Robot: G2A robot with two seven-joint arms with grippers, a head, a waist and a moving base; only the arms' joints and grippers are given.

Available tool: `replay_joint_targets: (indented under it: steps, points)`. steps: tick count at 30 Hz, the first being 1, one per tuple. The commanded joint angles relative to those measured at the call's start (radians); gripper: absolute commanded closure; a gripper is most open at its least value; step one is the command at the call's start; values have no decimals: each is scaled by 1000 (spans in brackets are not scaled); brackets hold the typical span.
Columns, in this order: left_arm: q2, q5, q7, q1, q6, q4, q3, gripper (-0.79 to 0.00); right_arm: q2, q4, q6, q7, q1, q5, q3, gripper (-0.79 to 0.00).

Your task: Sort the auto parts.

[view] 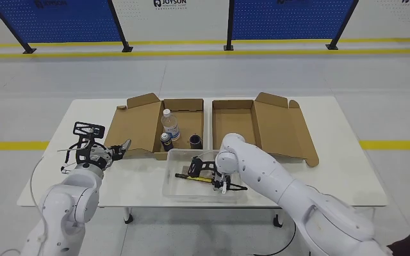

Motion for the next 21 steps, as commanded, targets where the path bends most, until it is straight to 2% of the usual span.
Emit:
replay_joint_targets:
  steps: [1,4,5,6,13,15,19,21]
  points:
    - [0,0,0,0,0,0,0,-785,-5,-4,-9,-9,2,10,-6,-382]
    - [0,0,0,0,0,0,0,-785,-16,-18,-3,-4,11,10,-27,-391]
    - [0,0,0,0,0,0,0,-785,-18,-16,1,1,16,10,-32,-443]
    - [0,0,0,0,0,0,0,-785,-21,-14,7,7,20,6,-38,-456]
    - [0,0,0,0,0,0,0,-785,-33,15,1,1,38,-14,-69,-468]
    - [0,0,0,0,0,0,0,-785,-35,27,-12,-13,41,-25,-84,-449]
    - [0,0,0,0,0,0,0,-785,-39,45,-43,-44,48,-40,-98,-514]
    - [0,0,0,0,0,0,0,-785,-42,52,-52,-53,49,-54,-102,-514]
